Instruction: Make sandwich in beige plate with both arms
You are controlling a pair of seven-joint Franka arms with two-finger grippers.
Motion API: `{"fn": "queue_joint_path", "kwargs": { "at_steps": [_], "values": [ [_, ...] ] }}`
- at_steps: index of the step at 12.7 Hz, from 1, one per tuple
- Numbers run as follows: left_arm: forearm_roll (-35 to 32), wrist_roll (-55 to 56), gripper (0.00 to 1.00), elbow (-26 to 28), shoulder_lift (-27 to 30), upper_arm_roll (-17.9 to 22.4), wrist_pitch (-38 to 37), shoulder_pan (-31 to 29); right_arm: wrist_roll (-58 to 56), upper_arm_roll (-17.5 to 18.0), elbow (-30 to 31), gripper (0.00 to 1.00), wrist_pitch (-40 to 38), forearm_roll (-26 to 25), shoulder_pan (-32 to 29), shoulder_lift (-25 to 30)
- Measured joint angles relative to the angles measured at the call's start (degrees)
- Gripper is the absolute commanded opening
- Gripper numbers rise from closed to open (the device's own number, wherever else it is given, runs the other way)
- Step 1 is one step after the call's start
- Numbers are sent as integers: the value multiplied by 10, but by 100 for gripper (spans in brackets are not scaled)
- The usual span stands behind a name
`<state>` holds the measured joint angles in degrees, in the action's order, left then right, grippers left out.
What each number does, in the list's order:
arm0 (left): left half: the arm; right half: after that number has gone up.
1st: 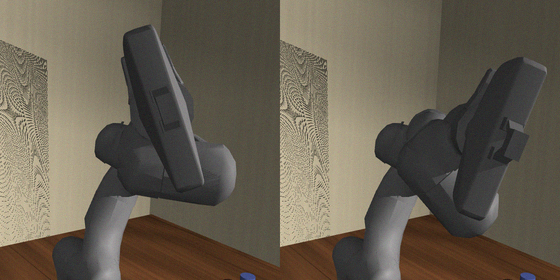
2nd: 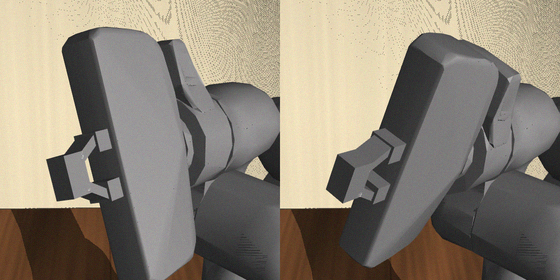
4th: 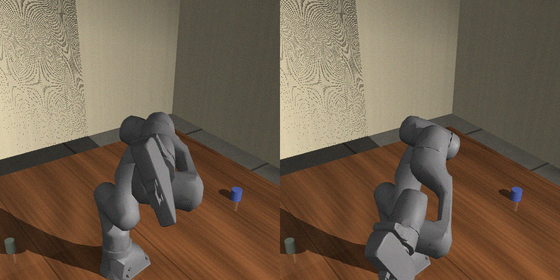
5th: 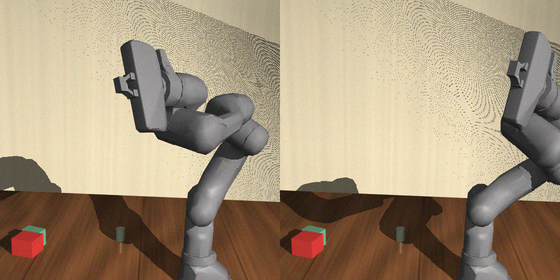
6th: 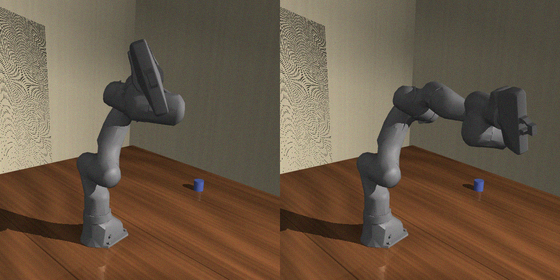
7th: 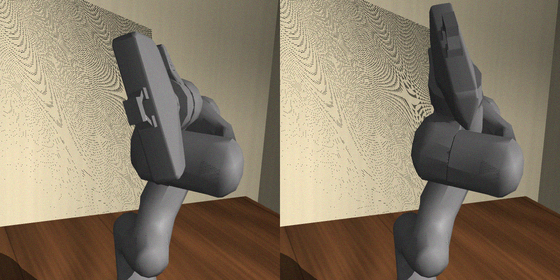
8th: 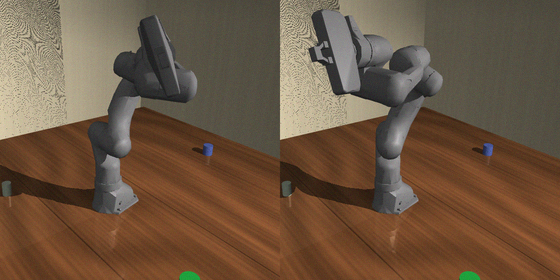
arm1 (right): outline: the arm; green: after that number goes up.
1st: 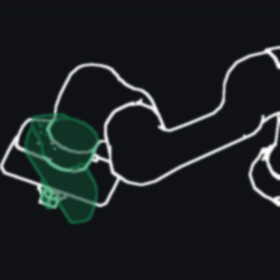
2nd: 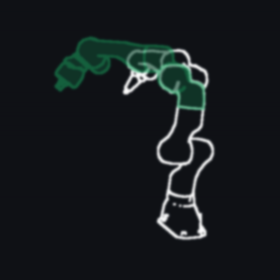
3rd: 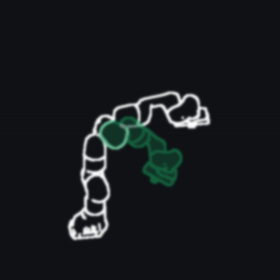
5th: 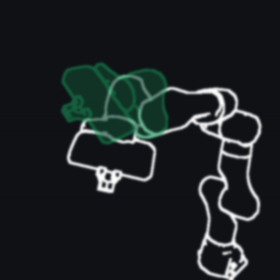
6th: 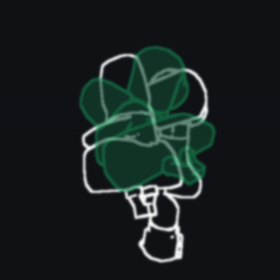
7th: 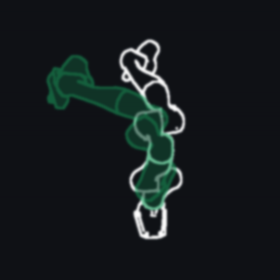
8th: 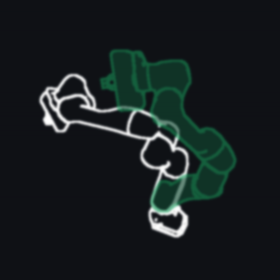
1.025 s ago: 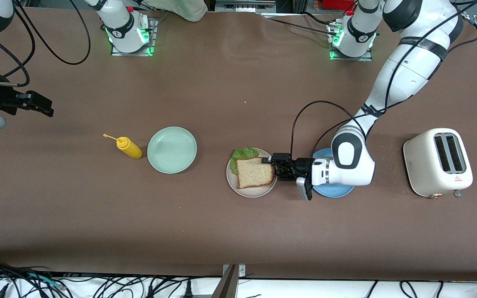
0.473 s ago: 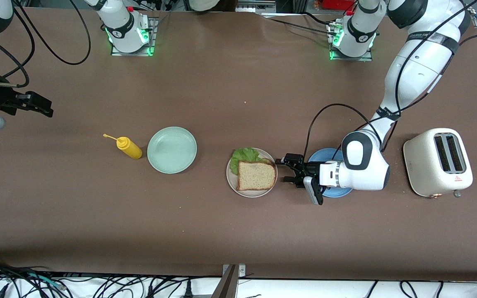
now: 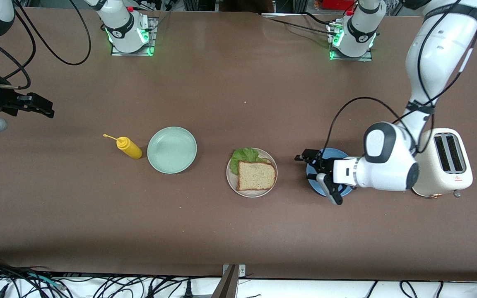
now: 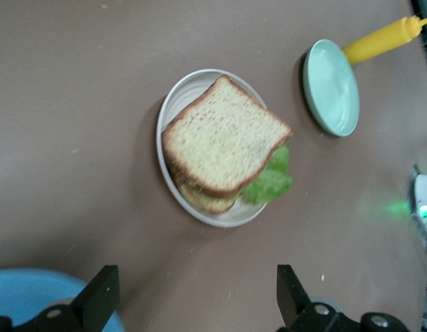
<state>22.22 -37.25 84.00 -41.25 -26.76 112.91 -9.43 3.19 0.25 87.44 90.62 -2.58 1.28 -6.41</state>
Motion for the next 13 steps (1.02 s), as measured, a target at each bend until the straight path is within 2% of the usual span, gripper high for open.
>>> {"fn": "queue_joint_path", "kwargs": {
  "at_steps": [5, 8, 13],
  "values": [
    [-121, 127, 100, -2, 92, 1, -116, -20, 0, 0, 0, 100, 1, 0, 0, 0],
    [-180, 220, 100, -4, 168, 0, -191, -19, 0, 0, 0, 100, 0, 0, 0, 0],
    [-202, 309, 100, -4, 294, 15, -305, -28, 0, -1, 1, 100, 0, 0, 0, 0]
  ]
}}
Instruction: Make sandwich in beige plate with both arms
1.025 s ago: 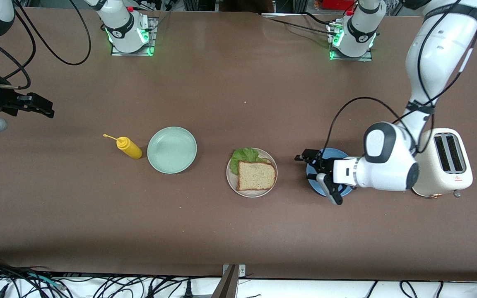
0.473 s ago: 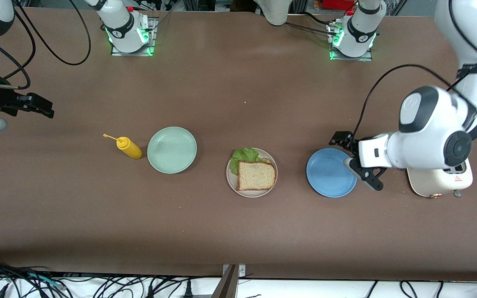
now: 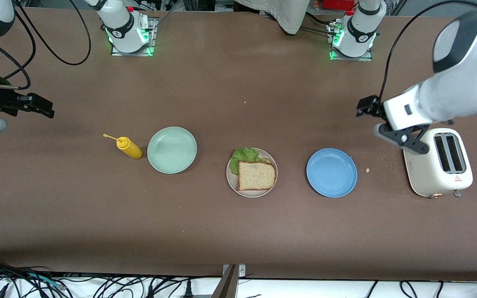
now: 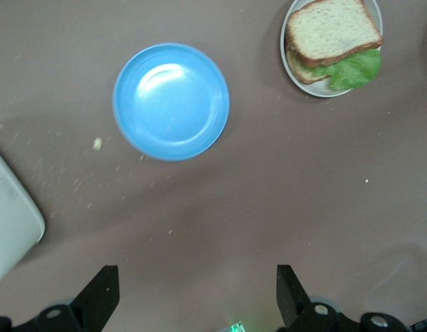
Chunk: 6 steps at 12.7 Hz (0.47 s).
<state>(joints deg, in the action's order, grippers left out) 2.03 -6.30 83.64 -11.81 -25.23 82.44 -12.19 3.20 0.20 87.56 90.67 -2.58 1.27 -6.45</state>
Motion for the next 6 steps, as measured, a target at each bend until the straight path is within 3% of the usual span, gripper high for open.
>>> {"fn": "queue_joint_path", "kwargs": {
  "at_steps": [1, 4, 6],
  "values": [
    [-7, 10, 100, 1, 24, 24, -18, 10, 0, 0, 0, 100, 0, 0, 0, 0],
    [-9, 13, 100, 15, 71, 160, -30, 92, 0, 0, 0, 100, 0, 0, 0, 0],
    [-10, 14, 100, 32, 78, 191, 0, 114, 0, 0, 0, 100, 0, 0, 0, 0]
  ]
}}
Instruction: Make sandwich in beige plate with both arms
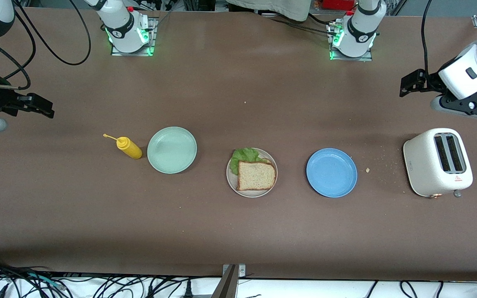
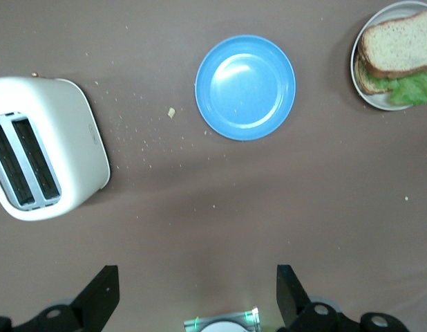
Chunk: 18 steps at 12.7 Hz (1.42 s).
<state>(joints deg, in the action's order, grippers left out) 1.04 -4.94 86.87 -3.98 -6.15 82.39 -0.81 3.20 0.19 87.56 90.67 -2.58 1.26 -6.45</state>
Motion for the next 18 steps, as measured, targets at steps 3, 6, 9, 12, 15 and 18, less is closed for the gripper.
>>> {"fn": "queue_joint_path", "kwargs": {
  "at_steps": [3, 6, 9, 12, 15, 18],
  "values": [
    [-1, 6, 100, 27, 19, 2, 44, 2, 0, 0, 0, 100, 0, 0, 0, 0],
    [-1, 45, 100, 55, 49, 12, 48, 2, 0, 0, 0, 100, 0, 0, 0, 0],
    [-1, 51, 100, 61, 56, 14, 51, 2, 0, 0, 0, 100, 0, 0, 0, 0],
    [-1, 56, 100, 61, 56, 15, 51, 0, 0, 0, 0, 100, 0, 0, 0, 0],
    [-1, 56, 100, 61, 56, 16, 47, 0, 0, 0, 0, 100, 0, 0, 0, 0],
    [-1, 57, 100, 61, 56, 16, 39, 0, 0, 0, 0, 100, 0, 0, 0, 0]
  ]
}}
